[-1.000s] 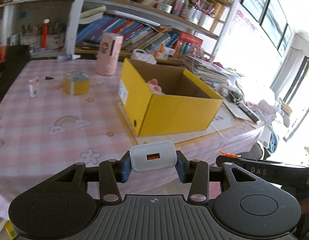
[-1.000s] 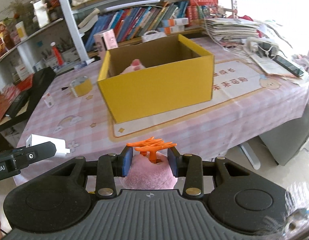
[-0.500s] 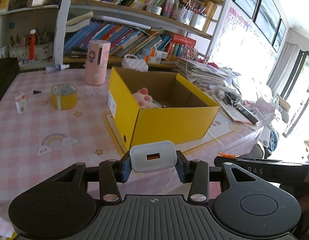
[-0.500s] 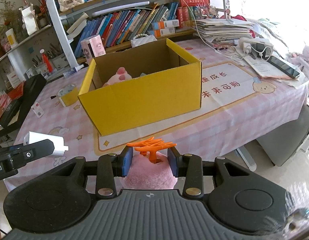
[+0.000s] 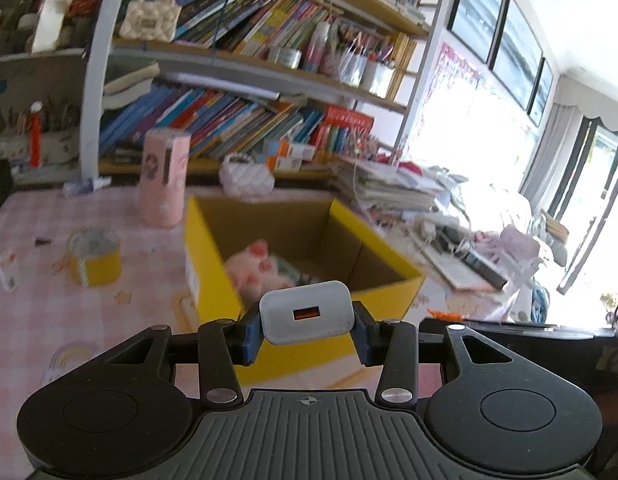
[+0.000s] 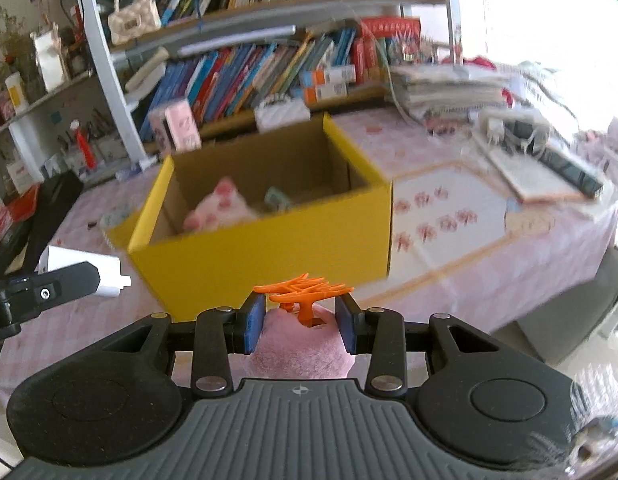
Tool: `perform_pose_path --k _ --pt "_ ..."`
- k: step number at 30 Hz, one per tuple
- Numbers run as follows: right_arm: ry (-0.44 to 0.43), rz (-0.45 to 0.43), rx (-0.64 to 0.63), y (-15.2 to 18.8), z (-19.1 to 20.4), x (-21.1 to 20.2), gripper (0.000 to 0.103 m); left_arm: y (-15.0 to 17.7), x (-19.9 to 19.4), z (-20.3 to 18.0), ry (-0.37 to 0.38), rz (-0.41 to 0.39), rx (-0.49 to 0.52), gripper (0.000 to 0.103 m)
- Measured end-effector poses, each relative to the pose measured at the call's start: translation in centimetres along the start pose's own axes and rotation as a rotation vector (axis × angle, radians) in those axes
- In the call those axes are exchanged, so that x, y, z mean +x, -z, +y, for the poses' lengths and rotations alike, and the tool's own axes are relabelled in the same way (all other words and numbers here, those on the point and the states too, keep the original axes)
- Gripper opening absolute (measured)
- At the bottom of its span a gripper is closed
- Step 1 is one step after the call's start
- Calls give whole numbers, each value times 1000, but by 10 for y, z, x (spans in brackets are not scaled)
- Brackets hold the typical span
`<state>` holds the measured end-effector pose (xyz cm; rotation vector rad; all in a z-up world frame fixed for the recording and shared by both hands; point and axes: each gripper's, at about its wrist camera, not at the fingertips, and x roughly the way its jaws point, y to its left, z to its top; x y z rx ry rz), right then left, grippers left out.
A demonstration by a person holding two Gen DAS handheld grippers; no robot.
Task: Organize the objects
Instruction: 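Carry the white charger and pink plush with orange piece toward the yellow box, then lower the charger and pink plush into the yellow box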
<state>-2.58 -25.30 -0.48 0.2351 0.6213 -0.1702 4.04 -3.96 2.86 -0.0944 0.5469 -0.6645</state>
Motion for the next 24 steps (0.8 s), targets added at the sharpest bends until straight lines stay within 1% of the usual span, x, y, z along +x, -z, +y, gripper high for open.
perform_pose_path --k 7,13,17,24 --pt "-31 -154 -50 -56 -11 8 36 -24 32 -17 -1 -54 64 42" --pt "-76 -230 -144 -94 -14 29 36 -34 66 -25 -49 -45 80 43" --pt "-119 -223 -193 -107 -11 54 36 -32 87 -27 -107 -3 95 43" --pt "-210 -129 -267 -110 -4 101 36 -29 118 -23 -171 78 91 43"
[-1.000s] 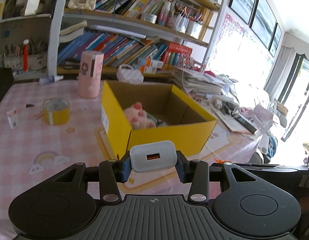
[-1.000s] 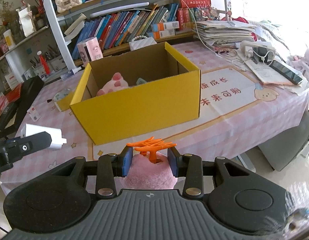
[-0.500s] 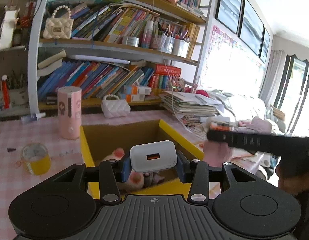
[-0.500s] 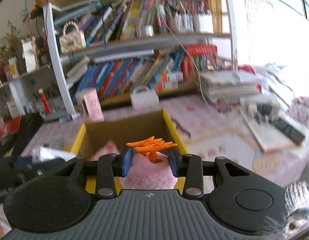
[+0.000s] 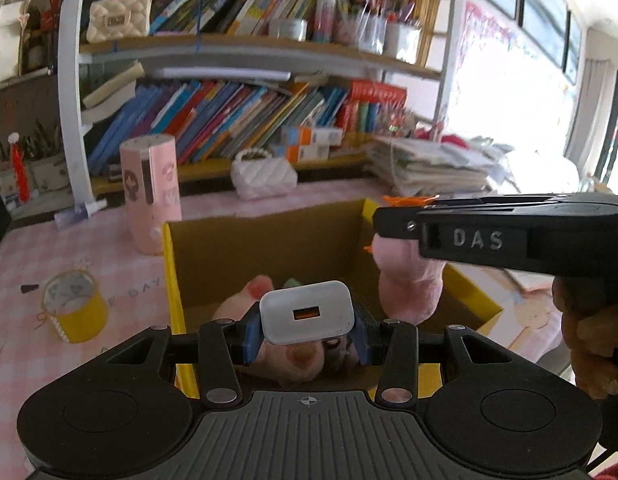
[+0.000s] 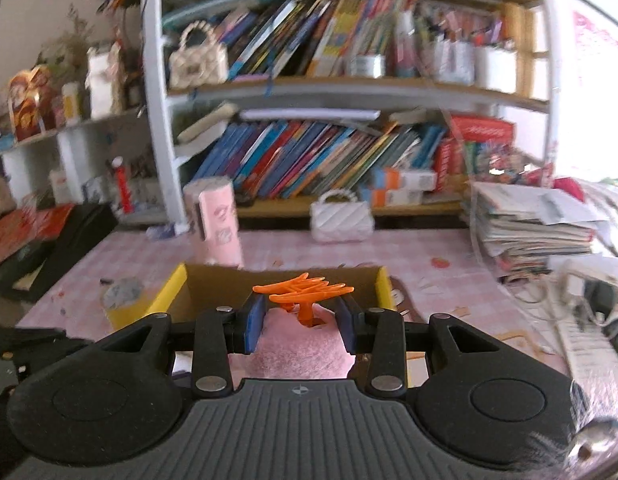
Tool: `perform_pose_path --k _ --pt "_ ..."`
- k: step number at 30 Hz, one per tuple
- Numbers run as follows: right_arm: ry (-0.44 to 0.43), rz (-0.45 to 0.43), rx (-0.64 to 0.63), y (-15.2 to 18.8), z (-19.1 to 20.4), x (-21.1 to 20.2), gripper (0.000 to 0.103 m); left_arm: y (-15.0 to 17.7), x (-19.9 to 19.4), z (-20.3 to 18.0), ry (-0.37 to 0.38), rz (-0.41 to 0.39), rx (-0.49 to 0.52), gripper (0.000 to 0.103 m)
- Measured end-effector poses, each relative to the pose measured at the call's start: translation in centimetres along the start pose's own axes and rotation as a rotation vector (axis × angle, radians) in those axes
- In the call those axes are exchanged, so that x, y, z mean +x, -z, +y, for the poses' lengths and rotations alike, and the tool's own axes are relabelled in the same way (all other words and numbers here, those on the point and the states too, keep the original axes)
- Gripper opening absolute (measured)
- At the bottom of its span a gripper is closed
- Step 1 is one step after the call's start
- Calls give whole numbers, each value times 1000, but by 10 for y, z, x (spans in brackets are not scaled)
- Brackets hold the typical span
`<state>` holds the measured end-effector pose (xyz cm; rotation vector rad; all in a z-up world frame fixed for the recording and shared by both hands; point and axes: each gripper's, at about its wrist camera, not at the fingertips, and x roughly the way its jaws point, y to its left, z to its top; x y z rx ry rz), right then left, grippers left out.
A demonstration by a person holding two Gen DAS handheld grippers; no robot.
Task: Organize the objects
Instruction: 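Lower the charger and pink plush into the yellow box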
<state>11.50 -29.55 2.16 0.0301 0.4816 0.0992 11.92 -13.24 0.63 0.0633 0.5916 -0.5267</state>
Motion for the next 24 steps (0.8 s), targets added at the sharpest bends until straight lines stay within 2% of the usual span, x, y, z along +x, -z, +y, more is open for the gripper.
perform_pose_path --k 7,14,24 --pt "-54 117 -56 9 -5 41 36 2 24 -4 -42 77 25 43" --pt "-98 226 -93 19 -9 68 36 5 38 -4 -53 129 21 43" --pt "-152 262 -142 22 -8 79 36 7 45 -8 -42 144 24 43"
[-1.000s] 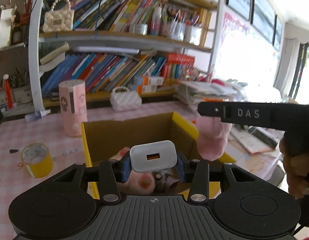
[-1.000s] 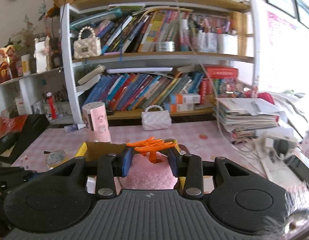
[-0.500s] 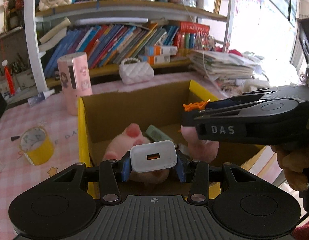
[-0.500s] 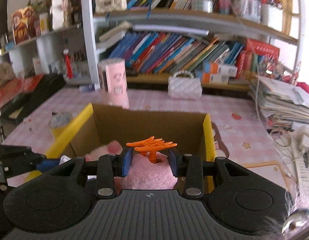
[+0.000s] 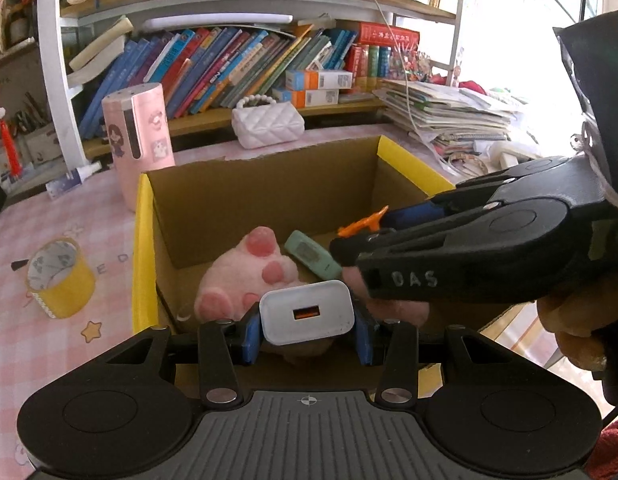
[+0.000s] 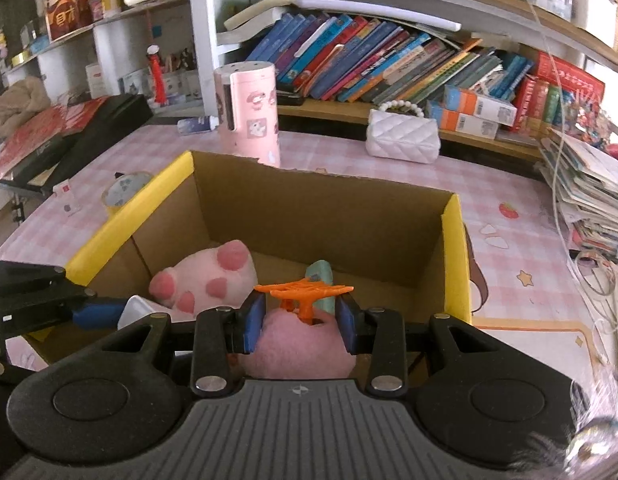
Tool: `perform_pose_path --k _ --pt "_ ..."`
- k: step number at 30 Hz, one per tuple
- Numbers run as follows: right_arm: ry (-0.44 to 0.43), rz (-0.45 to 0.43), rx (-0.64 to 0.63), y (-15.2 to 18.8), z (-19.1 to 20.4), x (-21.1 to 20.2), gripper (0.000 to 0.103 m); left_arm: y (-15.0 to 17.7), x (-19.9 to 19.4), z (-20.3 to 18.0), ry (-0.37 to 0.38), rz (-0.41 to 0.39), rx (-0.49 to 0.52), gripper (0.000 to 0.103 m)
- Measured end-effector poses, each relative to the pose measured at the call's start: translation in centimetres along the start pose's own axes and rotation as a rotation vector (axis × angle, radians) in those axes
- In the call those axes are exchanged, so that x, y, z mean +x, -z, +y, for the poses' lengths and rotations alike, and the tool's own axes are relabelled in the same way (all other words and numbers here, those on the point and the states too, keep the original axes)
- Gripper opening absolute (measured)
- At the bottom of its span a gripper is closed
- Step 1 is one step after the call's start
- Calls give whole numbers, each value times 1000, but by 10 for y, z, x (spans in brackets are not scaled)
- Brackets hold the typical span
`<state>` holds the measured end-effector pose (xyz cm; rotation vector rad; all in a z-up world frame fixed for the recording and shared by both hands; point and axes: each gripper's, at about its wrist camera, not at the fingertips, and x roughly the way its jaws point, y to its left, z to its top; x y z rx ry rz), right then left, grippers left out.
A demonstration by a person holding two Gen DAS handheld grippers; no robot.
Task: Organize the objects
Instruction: 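Lower the charger and pink plush into the yellow box, then open both grippers to release the charger and pink plush in the box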
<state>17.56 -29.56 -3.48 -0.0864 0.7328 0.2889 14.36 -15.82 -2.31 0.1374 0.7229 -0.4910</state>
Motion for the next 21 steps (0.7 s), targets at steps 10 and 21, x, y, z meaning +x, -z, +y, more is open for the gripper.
perform_pose_path --k 10,21 --pt "-16 15 -71 0 9 8 38 2 1 0 -2 -5 -15 44" --pt "-21 23 -34 0 6 12 41 4 -2 0 -7 -17 -12 48"
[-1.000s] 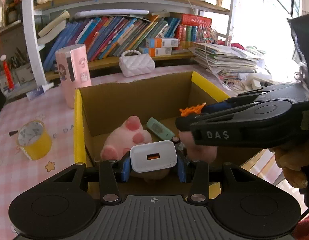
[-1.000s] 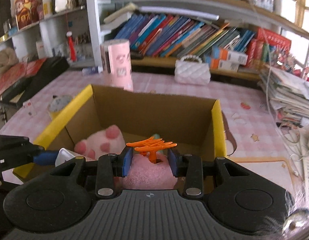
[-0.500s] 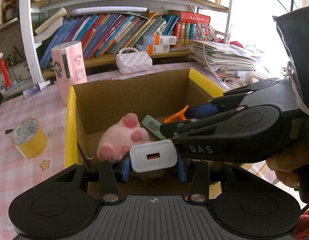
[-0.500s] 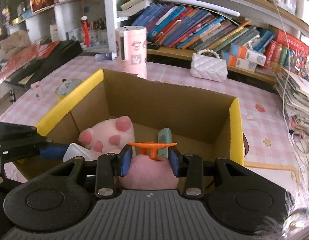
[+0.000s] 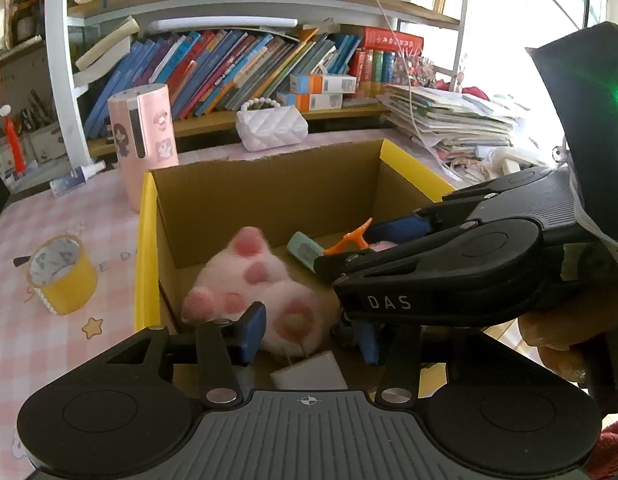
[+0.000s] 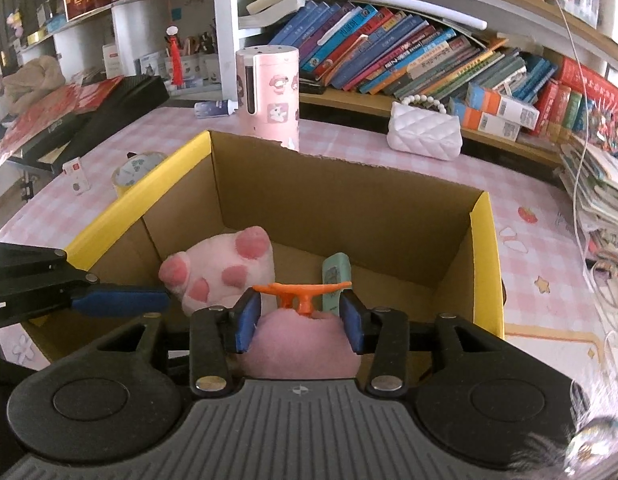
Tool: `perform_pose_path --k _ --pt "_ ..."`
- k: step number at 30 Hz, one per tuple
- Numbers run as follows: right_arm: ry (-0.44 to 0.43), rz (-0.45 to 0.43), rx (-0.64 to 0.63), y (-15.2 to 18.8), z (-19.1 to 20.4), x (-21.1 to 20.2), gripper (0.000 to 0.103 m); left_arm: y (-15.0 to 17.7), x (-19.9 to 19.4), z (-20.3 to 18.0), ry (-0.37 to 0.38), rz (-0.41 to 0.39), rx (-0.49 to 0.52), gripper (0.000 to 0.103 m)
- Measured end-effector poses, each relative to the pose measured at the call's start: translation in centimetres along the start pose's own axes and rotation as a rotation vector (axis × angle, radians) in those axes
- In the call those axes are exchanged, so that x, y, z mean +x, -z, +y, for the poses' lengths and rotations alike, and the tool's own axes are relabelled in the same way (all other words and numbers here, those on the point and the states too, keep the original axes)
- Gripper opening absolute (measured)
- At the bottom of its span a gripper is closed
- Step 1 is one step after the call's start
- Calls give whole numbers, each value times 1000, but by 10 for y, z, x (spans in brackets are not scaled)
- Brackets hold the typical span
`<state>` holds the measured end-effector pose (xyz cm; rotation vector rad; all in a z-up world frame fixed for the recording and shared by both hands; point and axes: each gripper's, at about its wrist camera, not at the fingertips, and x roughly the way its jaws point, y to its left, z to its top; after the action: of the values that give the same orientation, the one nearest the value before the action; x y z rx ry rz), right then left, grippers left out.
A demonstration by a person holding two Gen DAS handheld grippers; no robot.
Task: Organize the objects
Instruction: 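Open both grippers to release the charger and pink plush in the box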
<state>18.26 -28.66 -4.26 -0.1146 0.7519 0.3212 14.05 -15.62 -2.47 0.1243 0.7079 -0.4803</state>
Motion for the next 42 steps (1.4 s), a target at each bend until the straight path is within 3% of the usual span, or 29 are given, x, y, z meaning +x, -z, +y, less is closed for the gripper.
perform_pose_path --k 4,6,18,24,36,42 --pt "8 -5 14 1 0 -1 42 0 -4 -1 14 -17 1 57" --pt "11 -9 19 2 1 -2 42 1 -7 -3 1 -34 11 69" --pt "44 -53 45 5 8 -22 53 5 -28 -3 12 -96 12 70" --pt "73 -95 62 9 14 -39 53 11 -44 -1 8 -131 7 70" --pt "243 -218 159 27 27 -92 53 29 -84 2 23 -198 5 70" --pt "289 -206 215 46 45 -110 54 42 -106 5 48 -210 9 71"
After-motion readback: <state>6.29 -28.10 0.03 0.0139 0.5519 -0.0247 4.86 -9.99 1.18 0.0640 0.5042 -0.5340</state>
